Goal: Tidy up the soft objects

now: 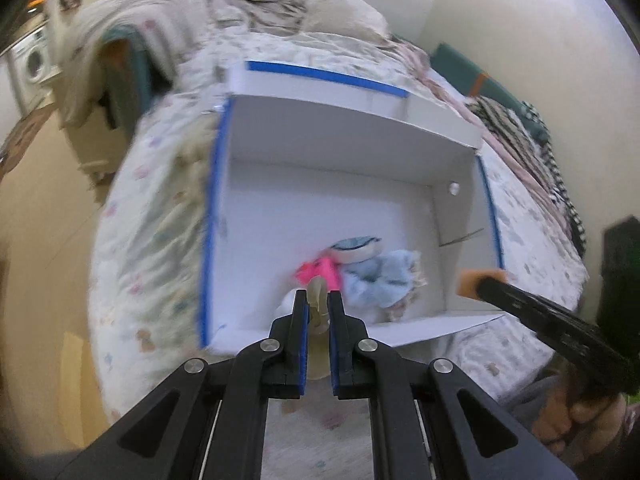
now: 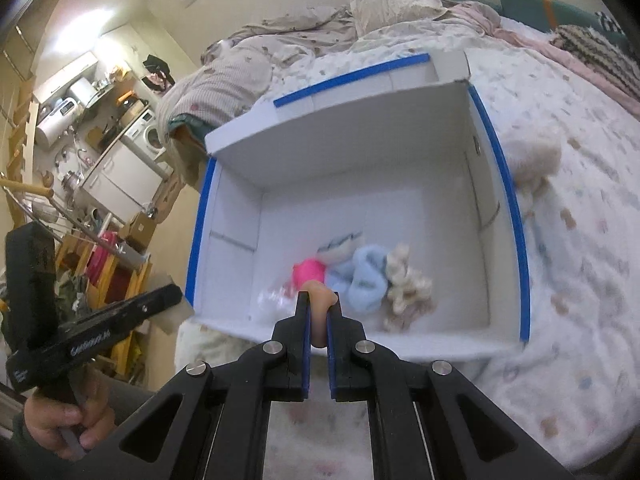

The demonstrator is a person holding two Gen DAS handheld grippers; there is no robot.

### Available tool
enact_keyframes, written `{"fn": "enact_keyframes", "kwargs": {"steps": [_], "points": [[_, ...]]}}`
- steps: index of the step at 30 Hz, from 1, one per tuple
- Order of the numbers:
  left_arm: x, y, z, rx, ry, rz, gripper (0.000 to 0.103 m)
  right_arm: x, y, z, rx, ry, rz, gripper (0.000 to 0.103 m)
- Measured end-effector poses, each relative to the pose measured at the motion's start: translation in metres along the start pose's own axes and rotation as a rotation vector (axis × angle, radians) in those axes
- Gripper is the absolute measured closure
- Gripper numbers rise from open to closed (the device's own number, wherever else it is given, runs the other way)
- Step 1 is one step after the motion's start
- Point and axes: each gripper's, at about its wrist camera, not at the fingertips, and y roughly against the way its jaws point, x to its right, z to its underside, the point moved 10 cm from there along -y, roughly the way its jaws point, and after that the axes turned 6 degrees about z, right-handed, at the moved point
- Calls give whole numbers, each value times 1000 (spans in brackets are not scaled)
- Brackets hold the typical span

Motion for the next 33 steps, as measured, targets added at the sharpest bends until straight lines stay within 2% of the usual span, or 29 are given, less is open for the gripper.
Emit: {"fn": "enact_keyframes", "kwargs": {"steps": [3, 6, 11, 13, 18, 22, 26, 30, 32, 33], "points": [[16, -22, -9, -41, -35, 44, 95, 7, -15, -9, -26, -6, -17, 95], [23, -51, -8, -87, -67, 50, 95, 17, -34, -3, -66, -45, -27, 95], [20, -86, 7, -136, -46, 43, 95, 26, -61, 15, -170, -104, -54, 95], [20, -90, 8, -137, -43, 52, 95, 27, -68, 19, -198, -118, -61, 95], [15, -101, 14, -164, -61, 10, 94, 28, -83, 23, -249, -139, -71, 94], [16, -108, 20, -203, -41, 31, 94, 29, -91, 26, -286, -164, -79, 94], [21, -107, 20, -200, -56, 36, 92, 31, -92, 27, -291, -167, -76, 94], [23, -104, 19, -192, -59, 34, 84, 28, -90, 24, -277, -133, -44, 85], [21, -103, 18, -181, -67, 6, 72, 26, -89, 22, -263, -106, -13, 73], [18, -102, 16, -170, -69, -22, 57, 25, -89, 22, -260, -102, -9, 67]]}}
